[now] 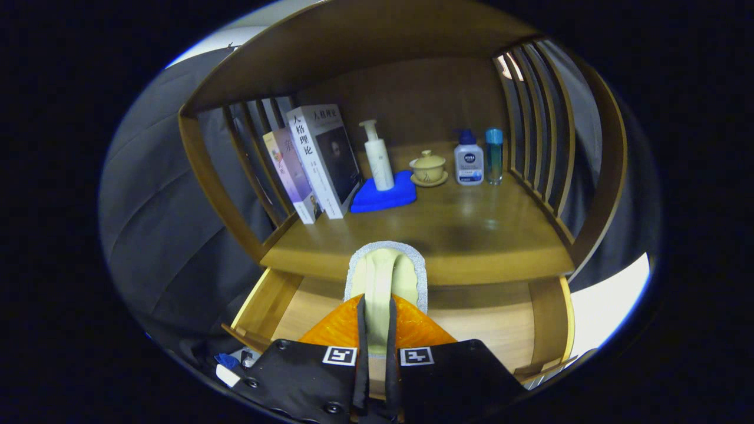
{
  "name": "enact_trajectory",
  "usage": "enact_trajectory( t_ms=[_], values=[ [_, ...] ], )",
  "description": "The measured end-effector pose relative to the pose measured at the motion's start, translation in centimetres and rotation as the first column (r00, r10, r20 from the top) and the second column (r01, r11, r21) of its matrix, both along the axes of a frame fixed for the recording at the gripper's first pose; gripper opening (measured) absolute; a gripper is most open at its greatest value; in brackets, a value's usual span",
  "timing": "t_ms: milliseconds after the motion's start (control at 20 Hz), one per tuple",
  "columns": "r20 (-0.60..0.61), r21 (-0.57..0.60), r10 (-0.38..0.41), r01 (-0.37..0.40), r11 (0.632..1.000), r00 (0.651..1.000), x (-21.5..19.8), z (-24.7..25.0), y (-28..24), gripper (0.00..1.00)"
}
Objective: Pull open the drawer, take out the items inside it, and place them on the countertop above the cabinet.
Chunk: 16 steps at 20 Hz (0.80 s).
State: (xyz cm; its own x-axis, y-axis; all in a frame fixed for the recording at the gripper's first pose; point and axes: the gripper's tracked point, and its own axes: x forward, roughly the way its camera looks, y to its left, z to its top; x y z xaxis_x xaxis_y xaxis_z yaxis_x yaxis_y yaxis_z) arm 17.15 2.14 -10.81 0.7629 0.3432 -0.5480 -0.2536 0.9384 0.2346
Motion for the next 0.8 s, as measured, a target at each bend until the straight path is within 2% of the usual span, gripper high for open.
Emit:
enact_trajectory(
  t_ms=[250, 450, 650, 800],
  values=[
    [0.024, 0.032, -0.065, 0.064, 0.997, 0.998, 5.7, 1.2, 0.2, 0.13],
    [0.017, 0.115, -0.139, 0.136, 0.984, 0.99, 9.5, 1.3, 0.6, 0.13],
    [-0.023, 0.075, -0.177, 0.178, 0.981, 0.984, 12.7, -0.9, 0.3, 0.13],
    [-0.033, 0.075, -0.17, 0.172, 0.982, 0.985, 14.3, -1.5, 0.9, 0.13]
  ],
)
